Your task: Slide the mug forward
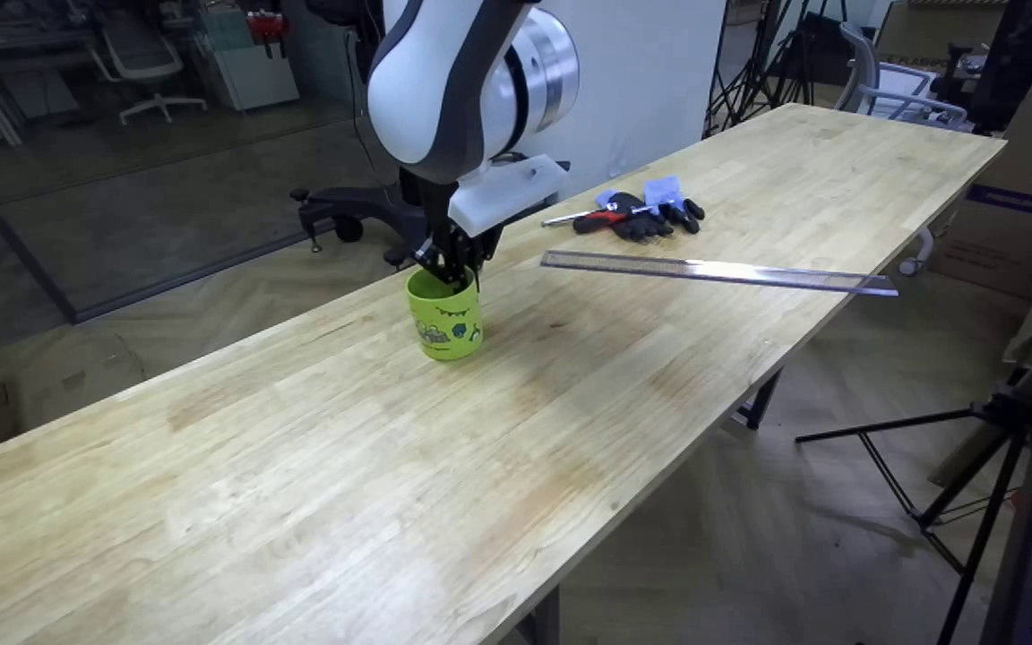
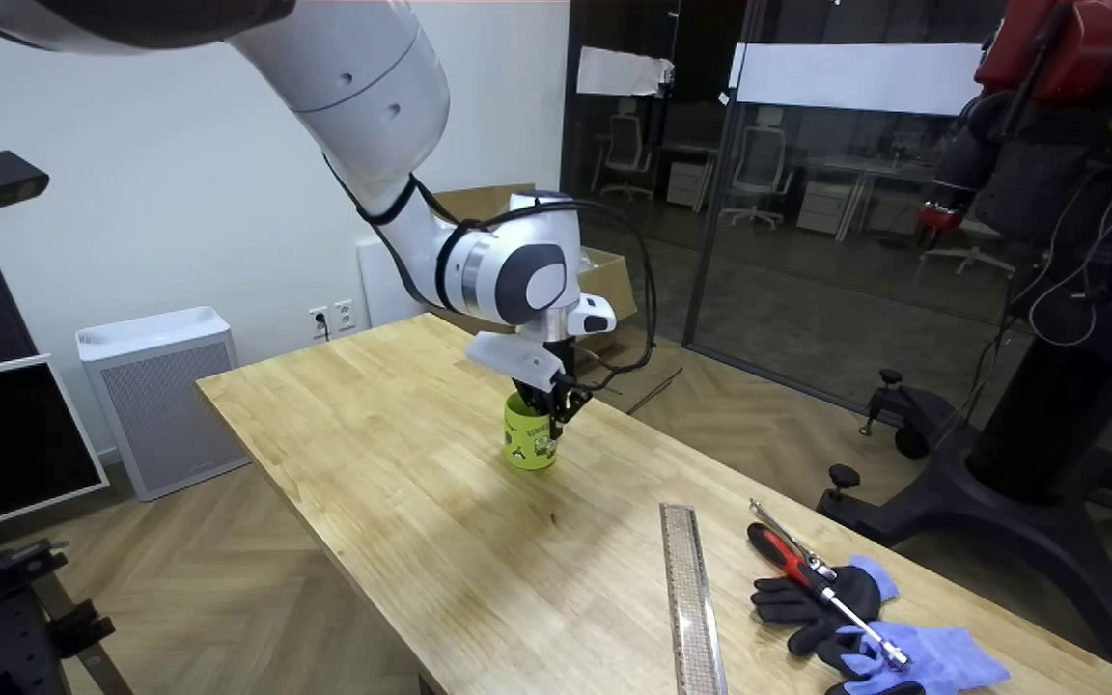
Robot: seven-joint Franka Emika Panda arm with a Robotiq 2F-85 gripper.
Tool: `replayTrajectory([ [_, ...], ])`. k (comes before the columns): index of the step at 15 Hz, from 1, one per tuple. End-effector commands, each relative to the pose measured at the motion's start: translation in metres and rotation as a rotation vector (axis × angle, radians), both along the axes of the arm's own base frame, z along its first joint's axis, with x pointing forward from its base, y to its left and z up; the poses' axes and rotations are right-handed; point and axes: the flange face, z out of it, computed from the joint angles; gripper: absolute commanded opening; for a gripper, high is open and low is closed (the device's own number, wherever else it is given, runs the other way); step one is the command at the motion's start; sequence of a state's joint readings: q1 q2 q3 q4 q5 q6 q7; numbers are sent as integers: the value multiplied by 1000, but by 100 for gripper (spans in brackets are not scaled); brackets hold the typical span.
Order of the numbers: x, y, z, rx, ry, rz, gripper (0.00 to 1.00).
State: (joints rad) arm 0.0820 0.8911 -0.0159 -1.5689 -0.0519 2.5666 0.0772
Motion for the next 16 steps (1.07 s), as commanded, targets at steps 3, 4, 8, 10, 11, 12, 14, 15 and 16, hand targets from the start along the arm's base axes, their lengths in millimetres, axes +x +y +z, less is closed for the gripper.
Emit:
replayTrajectory([
  [3, 9, 9, 0, 13, 8, 6, 62],
  [4, 9, 9, 0, 9, 5, 6, 69],
  [8, 9, 9, 8, -18, -3, -4, 96],
  [10, 8, 10, 14, -33, -7, -9, 100],
  [11, 6, 12, 17, -37, -7, -8, 100],
  [12, 3, 17, 21, -23, 5, 8, 100],
  [14, -2, 25, 31, -1, 26, 17, 100],
  [15, -5, 27, 37, -1, 35, 3, 100],
  [16, -7, 28, 43, -8, 42, -13, 100],
])
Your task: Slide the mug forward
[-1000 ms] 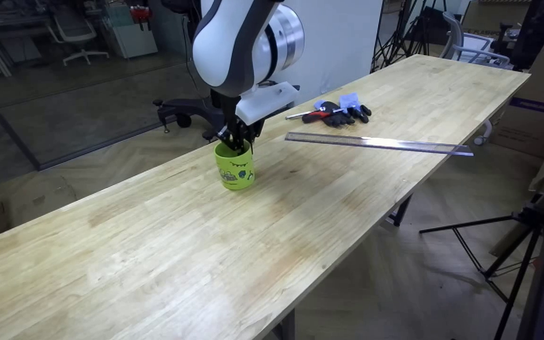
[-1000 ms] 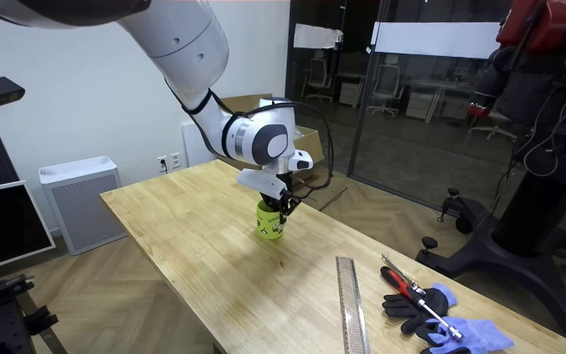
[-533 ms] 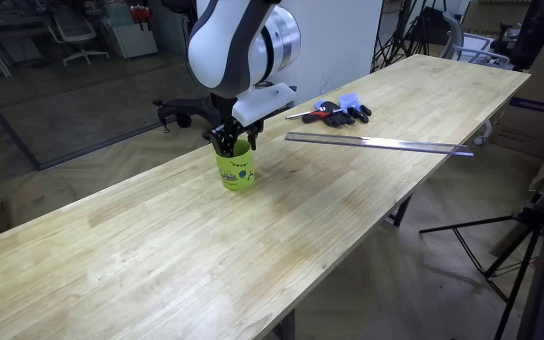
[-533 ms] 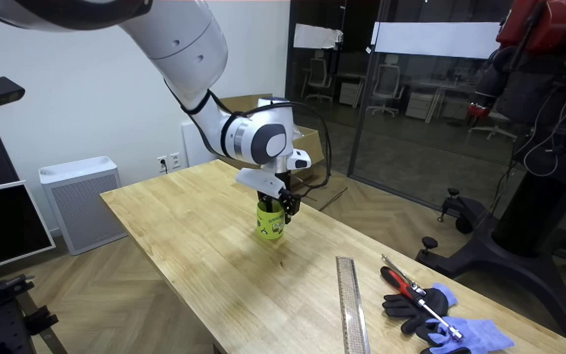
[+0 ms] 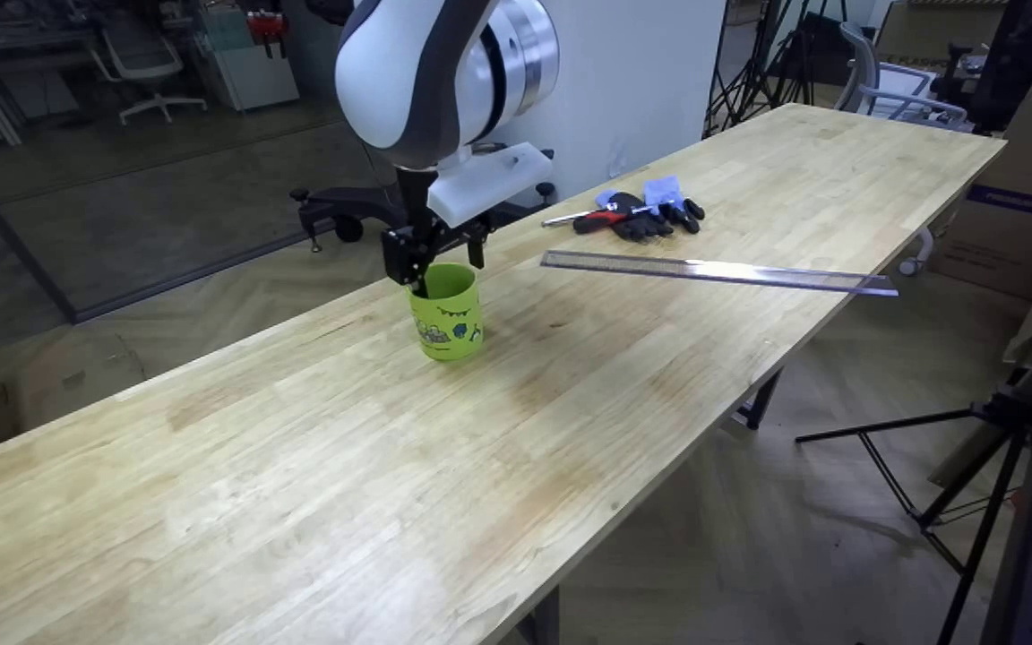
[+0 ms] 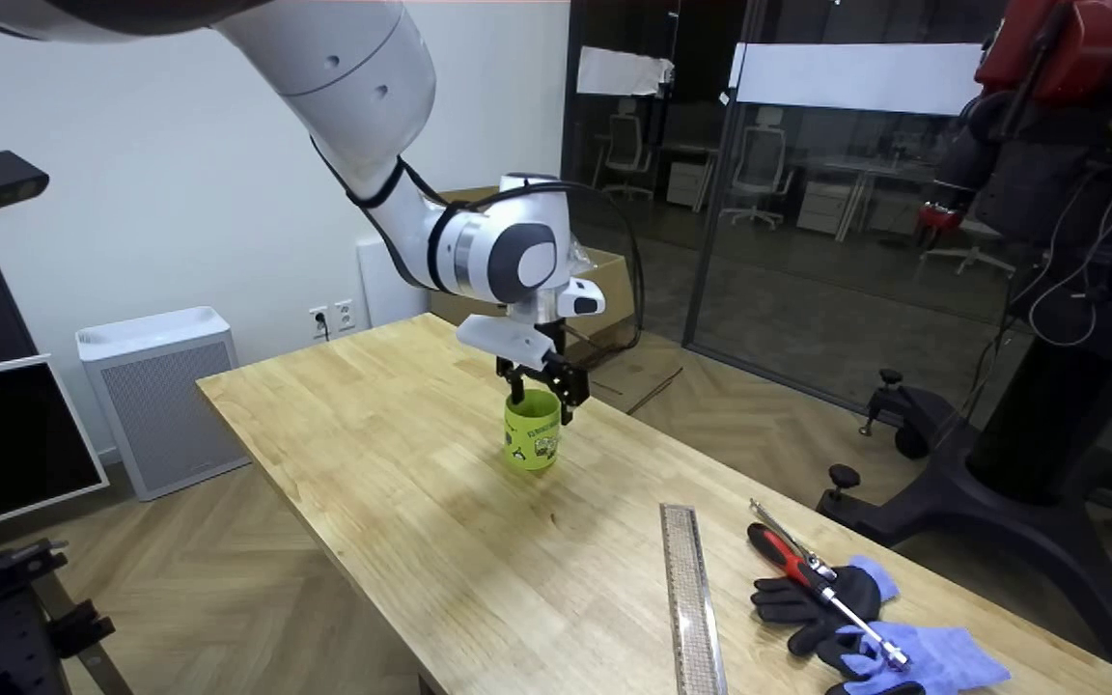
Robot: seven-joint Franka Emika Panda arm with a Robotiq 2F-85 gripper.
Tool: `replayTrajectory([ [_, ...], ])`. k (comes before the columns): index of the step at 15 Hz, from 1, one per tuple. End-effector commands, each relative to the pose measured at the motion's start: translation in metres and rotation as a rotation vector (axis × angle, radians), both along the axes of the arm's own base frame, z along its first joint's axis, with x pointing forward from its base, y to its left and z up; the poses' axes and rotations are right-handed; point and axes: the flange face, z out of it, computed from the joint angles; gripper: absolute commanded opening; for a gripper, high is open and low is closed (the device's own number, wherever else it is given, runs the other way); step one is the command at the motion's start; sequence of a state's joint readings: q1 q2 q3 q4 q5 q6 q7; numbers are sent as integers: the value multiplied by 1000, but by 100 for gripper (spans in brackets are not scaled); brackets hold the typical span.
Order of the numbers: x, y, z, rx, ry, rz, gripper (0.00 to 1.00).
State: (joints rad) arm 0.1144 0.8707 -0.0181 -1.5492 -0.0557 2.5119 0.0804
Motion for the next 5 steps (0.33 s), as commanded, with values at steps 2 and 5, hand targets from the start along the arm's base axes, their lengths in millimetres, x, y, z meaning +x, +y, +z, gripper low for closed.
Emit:
replayTrajectory([
  [2, -17, 7, 42, -18, 46, -88, 100],
  [5, -27, 7, 68, -51, 57, -177, 100],
])
